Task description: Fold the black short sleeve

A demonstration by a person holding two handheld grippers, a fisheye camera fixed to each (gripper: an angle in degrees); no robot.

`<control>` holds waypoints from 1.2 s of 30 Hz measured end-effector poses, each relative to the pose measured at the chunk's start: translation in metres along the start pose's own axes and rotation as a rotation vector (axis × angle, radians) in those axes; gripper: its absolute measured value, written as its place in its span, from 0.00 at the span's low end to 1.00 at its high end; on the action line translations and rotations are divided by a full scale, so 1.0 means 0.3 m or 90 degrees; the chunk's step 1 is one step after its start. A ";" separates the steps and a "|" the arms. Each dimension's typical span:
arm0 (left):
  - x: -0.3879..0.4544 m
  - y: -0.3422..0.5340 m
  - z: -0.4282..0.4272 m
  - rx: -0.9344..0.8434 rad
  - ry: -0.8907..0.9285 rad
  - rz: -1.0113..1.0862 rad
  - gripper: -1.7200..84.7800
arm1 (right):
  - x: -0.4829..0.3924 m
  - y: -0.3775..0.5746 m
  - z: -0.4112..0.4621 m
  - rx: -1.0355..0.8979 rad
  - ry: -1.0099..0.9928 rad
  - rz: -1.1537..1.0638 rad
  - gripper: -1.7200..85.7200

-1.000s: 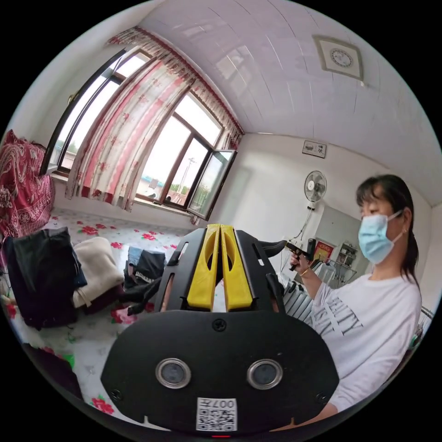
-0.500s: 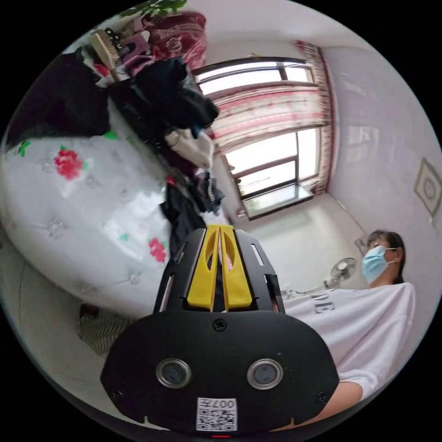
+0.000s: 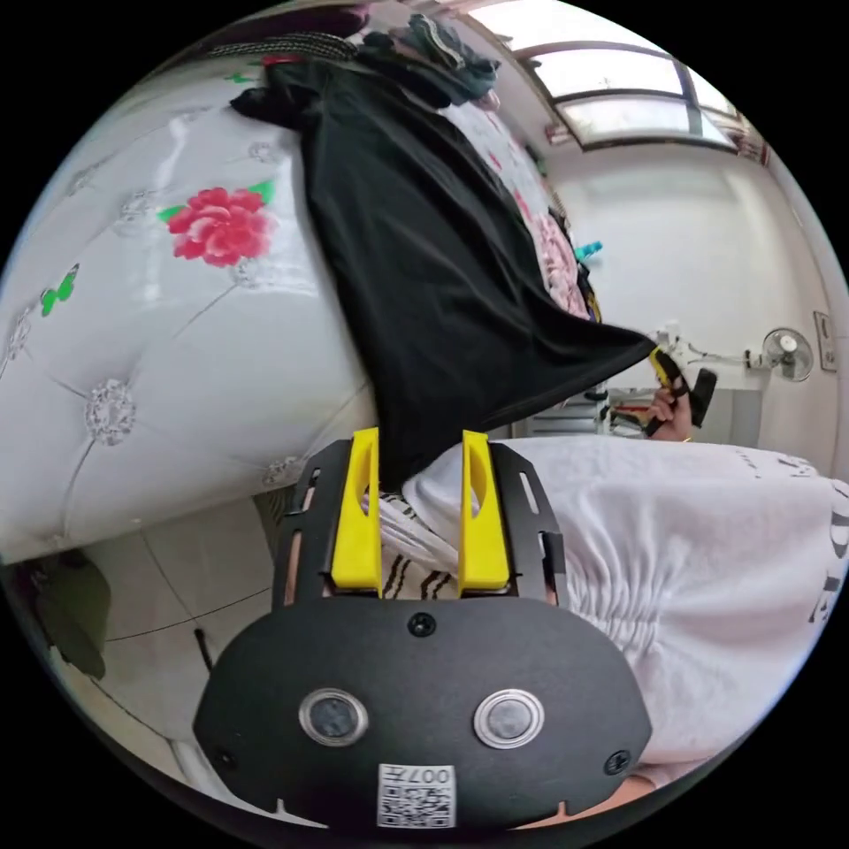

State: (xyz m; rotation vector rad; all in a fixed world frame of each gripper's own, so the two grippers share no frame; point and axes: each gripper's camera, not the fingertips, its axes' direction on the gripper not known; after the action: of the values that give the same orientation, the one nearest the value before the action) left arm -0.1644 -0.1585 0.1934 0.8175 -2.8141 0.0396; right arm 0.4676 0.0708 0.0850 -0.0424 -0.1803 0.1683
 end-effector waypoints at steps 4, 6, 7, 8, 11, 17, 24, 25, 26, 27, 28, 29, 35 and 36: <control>-0.006 -0.064 0.105 -0.075 0.006 -0.007 0.17 | 0.012 -0.038 0.028 -0.021 0.001 -0.003 0.02; -0.003 -0.086 0.156 -0.108 0.001 0.002 0.17 | 0.021 -0.053 0.037 -0.027 -0.002 -0.004 0.02; -0.004 -0.099 0.183 -0.122 -0.012 -0.001 0.15 | 0.026 -0.060 0.041 -0.030 -0.004 -0.005 0.02; -0.007 -0.106 0.195 -0.128 -0.014 -0.003 0.15 | 0.032 -0.064 0.044 -0.032 -0.006 -0.006 0.02; -0.034 -0.131 0.237 -0.149 -0.035 -0.022 0.05 | 0.052 -0.067 0.050 -0.034 -0.008 -0.003 0.02; -0.054 -0.133 0.090 -0.041 0.145 0.033 0.01 | 0.084 -0.055 0.001 -0.009 -0.003 -0.002 0.02; 0.029 -0.028 -0.440 0.220 0.197 0.179 0.01 | 0.121 -0.032 -0.123 0.100 -0.090 0.009 0.02; 0.048 -0.002 -0.503 0.228 0.187 0.200 0.01 | 0.113 -0.018 -0.134 0.099 -0.088 -0.001 0.02; 0.055 0.013 -0.528 0.224 0.174 0.207 0.01 | 0.107 0.005 -0.144 0.090 -0.080 -0.010 0.02; 0.059 0.044 -0.563 0.208 0.141 0.209 0.01 | 0.107 0.022 -0.147 0.084 -0.076 -0.013 0.02; 0.046 0.076 -0.580 0.184 0.110 0.196 0.01 | 0.114 0.061 -0.149 0.069 -0.078 -0.013 0.02; 0.033 0.092 -0.582 0.174 0.099 0.184 0.01 | 0.136 0.104 -0.140 0.051 -0.093 0.000 0.02; -0.184 0.125 -0.518 0.216 0.193 0.002 0.01 | 0.241 0.183 0.017 0.005 -0.144 0.080 0.02; -0.215 0.073 -0.503 0.212 0.200 -0.025 0.01 | 0.246 0.162 0.037 0.001 -0.143 0.079 0.02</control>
State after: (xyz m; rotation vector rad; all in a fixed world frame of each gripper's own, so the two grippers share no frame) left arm -0.0938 -0.0932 0.3281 0.8483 -2.5248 0.5904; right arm 0.5292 0.1315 0.1060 -0.0329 -0.4020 0.2972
